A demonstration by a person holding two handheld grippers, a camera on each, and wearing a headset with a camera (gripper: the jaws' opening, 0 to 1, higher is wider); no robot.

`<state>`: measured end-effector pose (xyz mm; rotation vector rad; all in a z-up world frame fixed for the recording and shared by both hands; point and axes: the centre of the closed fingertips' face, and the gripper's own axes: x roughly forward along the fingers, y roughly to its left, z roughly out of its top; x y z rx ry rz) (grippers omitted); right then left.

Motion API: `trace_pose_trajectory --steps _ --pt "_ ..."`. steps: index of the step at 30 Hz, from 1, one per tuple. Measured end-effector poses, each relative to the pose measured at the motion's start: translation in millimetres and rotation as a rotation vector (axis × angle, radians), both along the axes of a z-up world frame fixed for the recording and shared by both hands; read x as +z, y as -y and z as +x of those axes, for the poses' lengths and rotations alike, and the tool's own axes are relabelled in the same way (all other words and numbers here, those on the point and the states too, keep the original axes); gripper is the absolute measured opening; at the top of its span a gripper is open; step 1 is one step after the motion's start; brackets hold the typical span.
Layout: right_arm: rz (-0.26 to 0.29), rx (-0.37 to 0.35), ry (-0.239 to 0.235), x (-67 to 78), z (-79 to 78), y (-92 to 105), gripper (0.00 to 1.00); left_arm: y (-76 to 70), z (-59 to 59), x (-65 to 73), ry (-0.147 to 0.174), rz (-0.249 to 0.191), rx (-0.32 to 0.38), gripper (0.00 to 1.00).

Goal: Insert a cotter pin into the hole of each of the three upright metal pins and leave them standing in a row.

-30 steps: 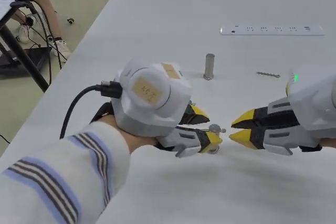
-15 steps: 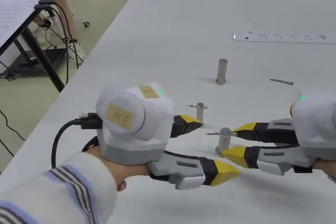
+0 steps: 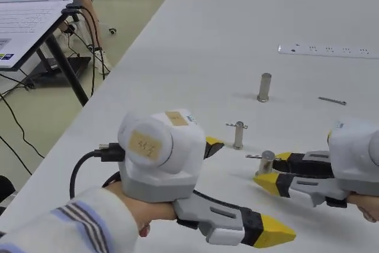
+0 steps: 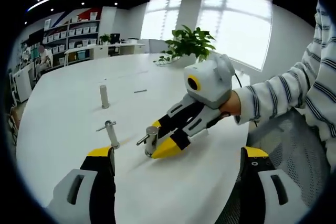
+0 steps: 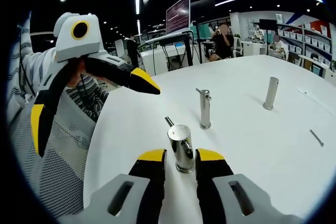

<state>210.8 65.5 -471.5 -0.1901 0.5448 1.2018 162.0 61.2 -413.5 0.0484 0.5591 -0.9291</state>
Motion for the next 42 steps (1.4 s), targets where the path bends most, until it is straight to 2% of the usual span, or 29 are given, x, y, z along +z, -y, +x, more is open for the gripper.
trace_pose_trajectory --steps 4,6,8,11,17,23,25,34,38,42 --pt "-0.011 0.006 0.020 -1.7 0.9 -0.9 0.15 3.8 -2.5 2.5 0.000 -0.011 -0.002 0.99" --pt "-0.020 -0.007 0.034 -3.2 5.0 1.4 0.10 5.0 -3.8 2.7 -0.005 -0.018 0.001 0.99" --pt "-0.008 -0.012 0.026 -3.9 6.0 2.2 0.10 4.7 -4.6 0.7 -0.014 -0.015 0.004 0.99" --pt "0.003 -0.009 0.048 -4.1 5.4 3.2 0.10 2.7 -5.0 -2.7 -0.031 -0.010 0.009 0.99" --pt "0.026 -0.007 0.072 -3.1 6.5 3.6 0.09 1.7 -5.0 -3.3 -0.036 -0.008 0.014 0.99" --pt "0.006 -0.017 0.107 -1.5 8.5 5.2 0.08 3.4 -5.0 -4.2 -0.040 -0.007 0.012 0.99" --pt "0.016 -0.032 0.096 1.3 9.3 7.3 0.08 2.4 -2.4 -4.7 -0.036 -0.005 0.027 0.99" --pt "0.046 -0.119 0.137 23.8 35.5 26.9 0.08 0.8 1.1 -2.1 -0.035 -0.012 0.039 0.99" --pt "0.029 -0.136 0.148 24.5 44.5 35.5 0.08 -2.3 1.3 -3.4 -0.031 0.007 0.039 0.99" --pt "0.017 -0.140 0.150 22.2 48.8 40.4 0.08 -3.9 0.8 -3.0 -0.038 0.000 0.043 0.99"
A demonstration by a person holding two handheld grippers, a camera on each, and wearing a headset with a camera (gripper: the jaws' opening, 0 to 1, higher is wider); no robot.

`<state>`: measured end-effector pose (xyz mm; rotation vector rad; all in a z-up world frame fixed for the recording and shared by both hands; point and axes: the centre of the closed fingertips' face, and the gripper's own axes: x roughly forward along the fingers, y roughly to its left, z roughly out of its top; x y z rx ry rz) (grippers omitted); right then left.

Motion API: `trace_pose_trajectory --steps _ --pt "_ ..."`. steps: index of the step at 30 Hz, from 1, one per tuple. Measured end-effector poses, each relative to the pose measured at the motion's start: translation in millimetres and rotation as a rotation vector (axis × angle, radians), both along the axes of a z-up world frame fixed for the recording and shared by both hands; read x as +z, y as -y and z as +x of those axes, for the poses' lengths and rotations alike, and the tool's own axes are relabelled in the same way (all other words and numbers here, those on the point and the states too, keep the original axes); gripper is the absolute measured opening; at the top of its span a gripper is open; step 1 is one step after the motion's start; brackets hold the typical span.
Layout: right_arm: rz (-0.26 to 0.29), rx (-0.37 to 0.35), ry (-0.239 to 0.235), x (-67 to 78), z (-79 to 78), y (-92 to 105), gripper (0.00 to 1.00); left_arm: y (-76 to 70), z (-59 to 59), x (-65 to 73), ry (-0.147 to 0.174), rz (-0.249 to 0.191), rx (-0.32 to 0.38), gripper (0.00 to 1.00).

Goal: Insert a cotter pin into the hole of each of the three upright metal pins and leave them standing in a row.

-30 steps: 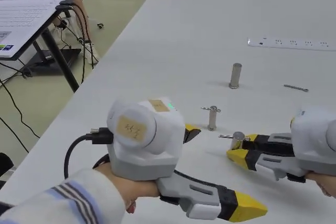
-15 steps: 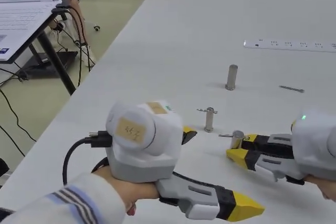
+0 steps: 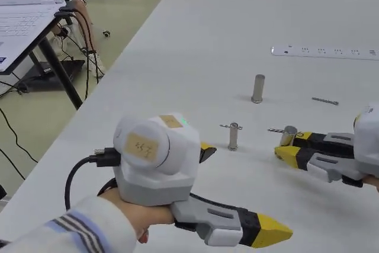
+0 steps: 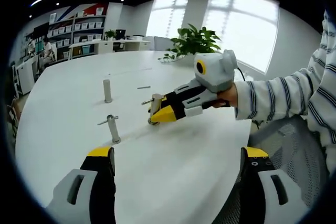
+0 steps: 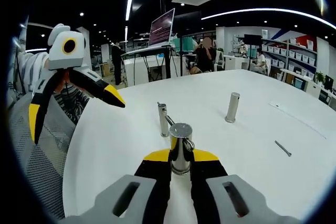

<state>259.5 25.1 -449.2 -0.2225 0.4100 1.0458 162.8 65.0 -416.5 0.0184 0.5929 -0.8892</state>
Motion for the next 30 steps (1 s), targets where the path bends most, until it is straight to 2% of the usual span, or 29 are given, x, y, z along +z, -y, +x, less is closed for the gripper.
trace_pose_trajectory --steps 12,16,30 --pt "-0.021 -0.015 -0.020 -12.3 5.6 9.8 0.08 -6.8 0.7 -2.1 -0.006 0.007 0.021 0.99" --pt "-0.010 -0.026 -0.029 -14.4 7.5 11.4 0.08 -9.6 -0.1 -5.7 -0.020 0.013 0.027 0.99" --pt "-0.020 -0.007 -0.021 -20.3 9.6 13.6 0.08 -11.5 1.3 -6.1 -0.027 0.010 0.039 0.99"
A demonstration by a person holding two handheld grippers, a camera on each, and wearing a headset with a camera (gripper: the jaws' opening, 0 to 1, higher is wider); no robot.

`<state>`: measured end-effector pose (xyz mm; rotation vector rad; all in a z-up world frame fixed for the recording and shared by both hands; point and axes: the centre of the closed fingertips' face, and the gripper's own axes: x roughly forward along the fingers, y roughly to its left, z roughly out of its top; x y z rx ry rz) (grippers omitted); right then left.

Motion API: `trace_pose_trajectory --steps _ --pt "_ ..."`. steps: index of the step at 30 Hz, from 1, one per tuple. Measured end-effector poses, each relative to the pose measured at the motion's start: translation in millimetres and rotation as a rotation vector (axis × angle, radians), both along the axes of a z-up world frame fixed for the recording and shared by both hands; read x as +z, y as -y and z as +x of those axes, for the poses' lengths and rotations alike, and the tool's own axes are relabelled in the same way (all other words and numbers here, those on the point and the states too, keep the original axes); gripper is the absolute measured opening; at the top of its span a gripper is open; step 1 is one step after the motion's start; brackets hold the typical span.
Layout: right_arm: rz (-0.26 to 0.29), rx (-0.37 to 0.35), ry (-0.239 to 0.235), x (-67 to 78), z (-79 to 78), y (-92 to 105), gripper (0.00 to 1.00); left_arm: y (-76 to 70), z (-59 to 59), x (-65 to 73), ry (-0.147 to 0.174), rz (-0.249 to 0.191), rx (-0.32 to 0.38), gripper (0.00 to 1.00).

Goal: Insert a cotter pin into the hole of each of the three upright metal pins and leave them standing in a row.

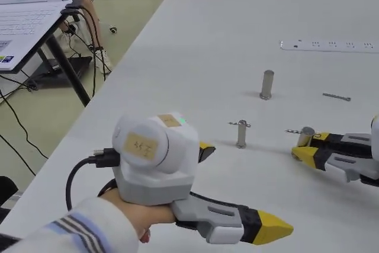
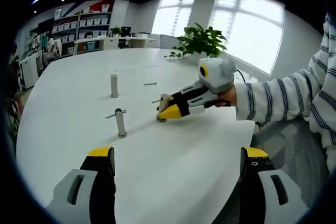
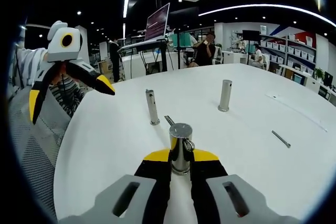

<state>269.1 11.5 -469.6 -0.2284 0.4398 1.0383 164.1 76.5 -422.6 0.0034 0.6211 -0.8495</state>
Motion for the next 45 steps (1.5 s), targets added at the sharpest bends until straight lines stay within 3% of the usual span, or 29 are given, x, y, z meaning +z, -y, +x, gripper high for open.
trace_pose_trajectory --steps 12,15,17,24,30,32,34,36,45 --pt "0.003 0.004 0.014 -0.2 1.1 0.1 0.09 1.8 -5.2 -3.6 -0.021 0.010 -0.008 0.97" --pt "-0.018 0.001 0.038 2.2 2.2 0.7 0.14 3.2 -6.0 -2.0 -0.022 0.002 -0.011 0.97" --pt "0.049 -0.027 0.019 12.2 3.6 -1.3 0.26 3.2 -5.6 -0.8 -0.016 0.005 -0.011 0.97" --pt "0.082 -0.040 0.032 49.8 -0.1 7.2 0.43 2.4 2.2 14.2 0.023 -0.019 0.006 0.98" --pt "0.099 -0.033 0.027 74.1 -15.4 14.2 0.57 1.8 9.7 27.7 0.054 -0.050 0.022 0.98" --pt "0.101 -0.036 0.031 78.8 -19.4 17.1 0.60 1.2 12.5 30.5 0.058 -0.061 0.032 0.98" --pt "0.122 -0.063 -0.006 83.3 -24.5 21.7 0.66 0.7 14.7 33.3 0.065 -0.072 0.039 0.98" --pt "0.130 -0.071 -0.012 86.7 -27.9 24.7 0.73 0.4 16.3 36.1 0.069 -0.083 0.043 0.98" --pt "0.155 -0.137 -0.051 98.7 -40.9 41.2 0.86 -3.0 20.2 41.1 0.080 -0.094 0.051 0.99"
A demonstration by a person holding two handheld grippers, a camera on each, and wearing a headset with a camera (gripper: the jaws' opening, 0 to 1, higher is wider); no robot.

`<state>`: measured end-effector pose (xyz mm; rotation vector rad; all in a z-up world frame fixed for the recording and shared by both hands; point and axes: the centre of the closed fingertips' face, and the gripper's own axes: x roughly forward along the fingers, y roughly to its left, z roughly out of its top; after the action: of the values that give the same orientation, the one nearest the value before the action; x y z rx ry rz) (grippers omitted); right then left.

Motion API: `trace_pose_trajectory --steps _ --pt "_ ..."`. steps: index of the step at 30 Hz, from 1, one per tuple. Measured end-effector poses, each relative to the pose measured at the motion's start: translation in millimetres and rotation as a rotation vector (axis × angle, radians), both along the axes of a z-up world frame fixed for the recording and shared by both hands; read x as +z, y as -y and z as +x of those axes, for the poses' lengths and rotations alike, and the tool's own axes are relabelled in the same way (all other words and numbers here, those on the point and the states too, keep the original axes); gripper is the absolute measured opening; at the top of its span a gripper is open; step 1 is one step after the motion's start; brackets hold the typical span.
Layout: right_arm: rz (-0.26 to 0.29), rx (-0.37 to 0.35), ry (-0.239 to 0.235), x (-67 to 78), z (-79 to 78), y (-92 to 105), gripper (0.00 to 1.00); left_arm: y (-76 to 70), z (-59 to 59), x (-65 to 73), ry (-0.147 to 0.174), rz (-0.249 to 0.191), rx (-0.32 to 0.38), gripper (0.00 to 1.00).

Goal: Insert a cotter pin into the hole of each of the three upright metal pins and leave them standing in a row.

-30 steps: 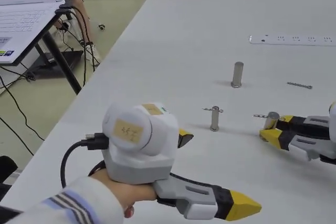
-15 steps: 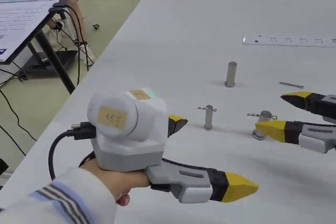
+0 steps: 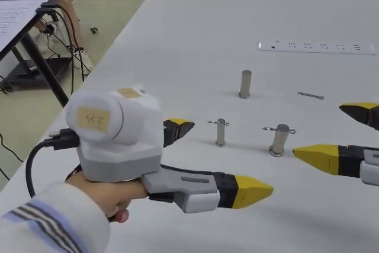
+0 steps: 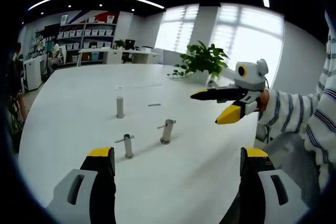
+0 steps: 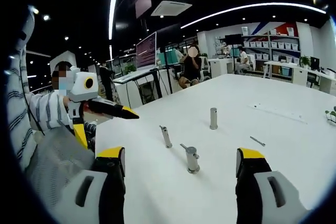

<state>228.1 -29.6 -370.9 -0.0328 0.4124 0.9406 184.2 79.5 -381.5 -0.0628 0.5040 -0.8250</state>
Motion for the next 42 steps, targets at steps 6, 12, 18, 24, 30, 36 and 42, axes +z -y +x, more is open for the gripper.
trace_pose_trajectory --steps 6,12,18,24,30,36,42 --pt "-0.010 -0.066 -0.037 -2.9 -3.6 14.3 0.92 -4.0 3.1 2.9 0.003 -0.014 0.016 0.99" --pt "0.051 -0.139 -0.068 -0.3 -8.0 25.4 0.98 -9.0 3.9 5.0 0.001 -0.020 0.026 0.99" --pt "0.052 -0.201 -0.107 -4.4 -12.1 39.7 0.98 -13.8 5.2 7.1 -0.003 -0.025 0.036 0.99" --pt "0.023 -0.250 -0.129 -9.9 -13.6 50.7 0.98 -17.7 7.7 7.5 -0.006 -0.025 0.043 0.99" --pt "0.023 -0.284 -0.138 -10.2 -14.9 57.2 0.98 -21.4 10.2 6.8 -0.010 -0.021 0.049 0.99" --pt "0.017 -0.299 -0.147 -11.7 -17.6 61.5 0.98 -23.4 10.9 6.1 -0.016 -0.017 0.052 0.99" --pt "0.023 -0.308 -0.149 -11.0 -20.6 62.4 0.98 -23.9 11.9 7.1 -0.014 -0.011 0.047 0.99"
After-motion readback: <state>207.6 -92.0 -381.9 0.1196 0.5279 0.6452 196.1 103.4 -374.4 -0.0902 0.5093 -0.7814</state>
